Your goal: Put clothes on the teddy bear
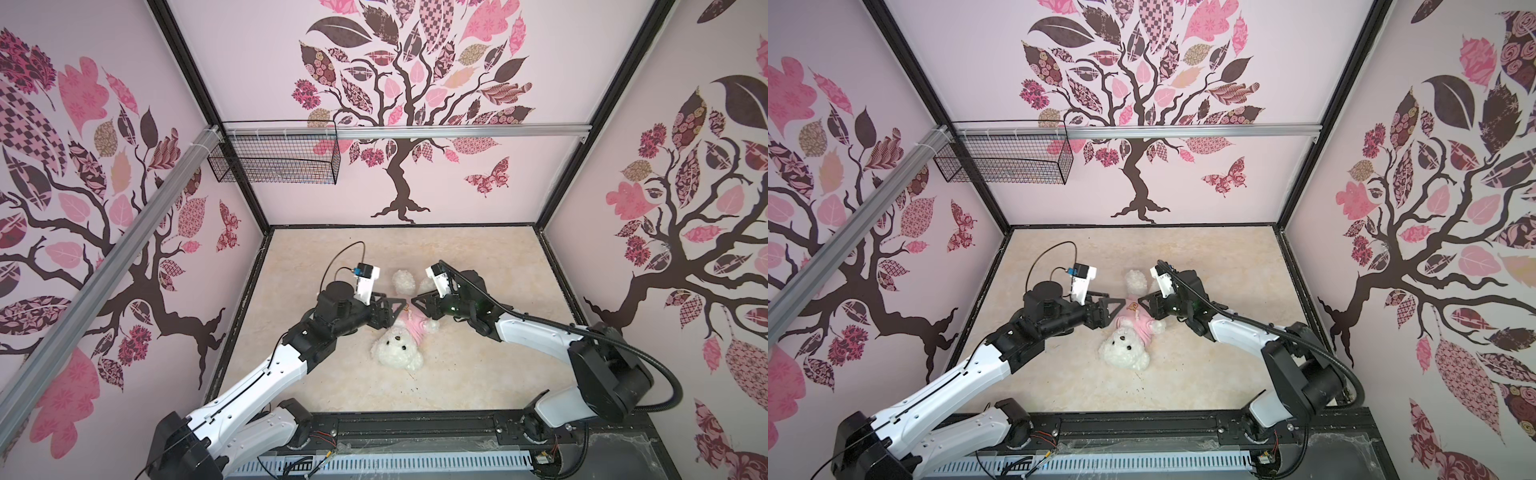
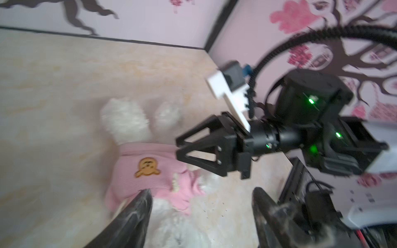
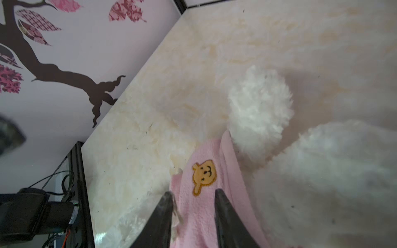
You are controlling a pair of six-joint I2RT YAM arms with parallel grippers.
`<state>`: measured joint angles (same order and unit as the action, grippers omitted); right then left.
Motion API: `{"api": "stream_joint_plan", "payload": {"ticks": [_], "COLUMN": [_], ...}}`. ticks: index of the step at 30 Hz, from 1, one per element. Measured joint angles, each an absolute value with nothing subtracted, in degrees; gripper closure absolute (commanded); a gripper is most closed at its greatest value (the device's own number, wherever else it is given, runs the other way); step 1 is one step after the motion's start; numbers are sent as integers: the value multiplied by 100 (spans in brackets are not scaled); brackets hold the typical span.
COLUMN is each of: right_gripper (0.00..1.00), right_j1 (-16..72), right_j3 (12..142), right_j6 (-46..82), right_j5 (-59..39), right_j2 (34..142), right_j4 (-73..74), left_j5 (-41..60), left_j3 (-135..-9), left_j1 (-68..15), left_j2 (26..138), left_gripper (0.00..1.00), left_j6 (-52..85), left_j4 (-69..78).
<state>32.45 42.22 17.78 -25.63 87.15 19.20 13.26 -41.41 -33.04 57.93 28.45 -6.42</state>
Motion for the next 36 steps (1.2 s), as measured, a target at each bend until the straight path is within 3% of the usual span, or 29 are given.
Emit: {"api": "stream_joint_plan", "payload": {"ticks": [4, 10, 21, 26, 30, 33, 36], "right_gripper": [73, 78, 79, 80, 79, 73, 61], "right_j1": [3245, 3216, 3218, 3218, 3216, 3216, 3225], "right_j3": [3564, 2324, 2012, 2012, 2012, 2008, 1986], "right_j6": [1896, 2526, 3092, 3109, 3059, 2847, 2458], "right_j5": [-2563, -2475, -2482, -2488, -2464, -2375, -2180], "right_j2": [8774, 8777, 8862, 8888, 8875, 8656, 7933], "right_j4": [1940, 2801, 3671, 3732, 3730, 3518, 3028], "left_j5": [1299, 1772, 2574, 2714, 2858, 2873, 2749], "left_j3": [-3586, -3214, -3371, -3710, -3778, -3846, -4132], "left_j1": [-2840, -3168, -3627, -3627, -3632, -3629, -3645], "left_j2": [6055, 6967, 8346, 9015, 9402, 9535, 9504], "left_gripper": [13, 10, 10, 22, 47, 65, 76], "left_j6": [3579, 4156, 3951, 3844, 3931, 3841, 3474], "left_j4": [-666, -154, 930, 1406, 1951, 2071, 1522]}}
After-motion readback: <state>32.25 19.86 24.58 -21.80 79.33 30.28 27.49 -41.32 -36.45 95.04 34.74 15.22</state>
